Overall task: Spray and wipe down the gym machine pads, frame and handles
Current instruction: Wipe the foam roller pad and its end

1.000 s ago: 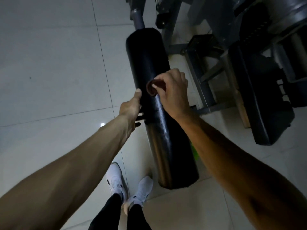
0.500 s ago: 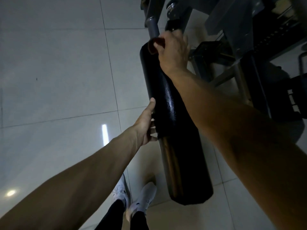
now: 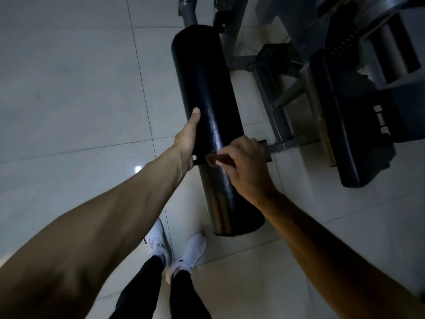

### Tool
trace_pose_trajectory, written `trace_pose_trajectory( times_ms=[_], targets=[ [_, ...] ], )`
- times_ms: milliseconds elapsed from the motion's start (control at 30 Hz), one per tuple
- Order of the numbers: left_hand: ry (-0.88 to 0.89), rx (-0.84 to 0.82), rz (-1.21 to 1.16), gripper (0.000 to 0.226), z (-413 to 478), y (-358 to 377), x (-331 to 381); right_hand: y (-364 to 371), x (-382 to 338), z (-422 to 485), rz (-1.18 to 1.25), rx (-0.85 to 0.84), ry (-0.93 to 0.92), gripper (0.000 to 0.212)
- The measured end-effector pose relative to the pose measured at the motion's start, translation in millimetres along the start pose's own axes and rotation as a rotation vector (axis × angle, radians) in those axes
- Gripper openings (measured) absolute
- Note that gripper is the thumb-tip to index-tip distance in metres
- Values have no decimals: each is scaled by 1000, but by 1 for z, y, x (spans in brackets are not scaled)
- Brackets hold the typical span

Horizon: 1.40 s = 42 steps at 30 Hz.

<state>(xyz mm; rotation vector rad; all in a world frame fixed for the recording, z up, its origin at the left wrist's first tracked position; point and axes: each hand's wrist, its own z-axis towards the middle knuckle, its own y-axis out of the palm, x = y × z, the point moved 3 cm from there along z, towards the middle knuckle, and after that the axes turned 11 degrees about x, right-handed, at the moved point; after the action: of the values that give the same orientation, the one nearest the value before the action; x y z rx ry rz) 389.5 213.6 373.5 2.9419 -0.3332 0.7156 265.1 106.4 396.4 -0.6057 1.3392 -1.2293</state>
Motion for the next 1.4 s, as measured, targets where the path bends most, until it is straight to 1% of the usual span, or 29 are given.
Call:
trace_pose_trajectory(
  times_ms=[67,167,267,333,400,467,600,700,833,900,967,1067,1200,1300,1400],
  targets=[
    [43,28,-8,80,-2,4,-3,-8,4,-35,26,6,-25,21],
    [100,90,7,96,-5,9,-8,-22,4,-87,53,-16,-58,17],
    [143,146,6,100,-5,14,-9,-38,4,-133,121,-33,-65,16],
    [156,161,12,101,-5,15,-9,-43,3,-146,155,-34,-87,13],
    [164,185,18,106,-3,15,-8,-37,3,-137,136,-23,-88,12],
    [170,198,32,105,-2,16,-6,-24,2,-112,83,13,-60,17],
    [196,217,68,85,3,12,0,0,4,-47,18,148,19,16],
    [156,219,97,75,11,1,3,13,8,1,39,194,91,18],
    [99,135,148,56,28,-14,20,30,9,82,43,184,147,23],
    [95,87,148,51,39,-16,31,36,8,121,44,199,164,22],
    [90,41,148,53,49,-16,44,42,6,160,28,225,176,21],
    [33,-9,134,63,59,-15,54,54,2,216,-11,256,195,20],
    [-42,-11,110,68,55,-6,53,64,-6,279,-73,273,236,22],
    [-60,-2,81,71,56,-2,52,68,-9,302,-90,274,260,24],
    [-80,-11,73,77,53,-1,47,65,-7,298,-99,253,261,27]
  ],
)
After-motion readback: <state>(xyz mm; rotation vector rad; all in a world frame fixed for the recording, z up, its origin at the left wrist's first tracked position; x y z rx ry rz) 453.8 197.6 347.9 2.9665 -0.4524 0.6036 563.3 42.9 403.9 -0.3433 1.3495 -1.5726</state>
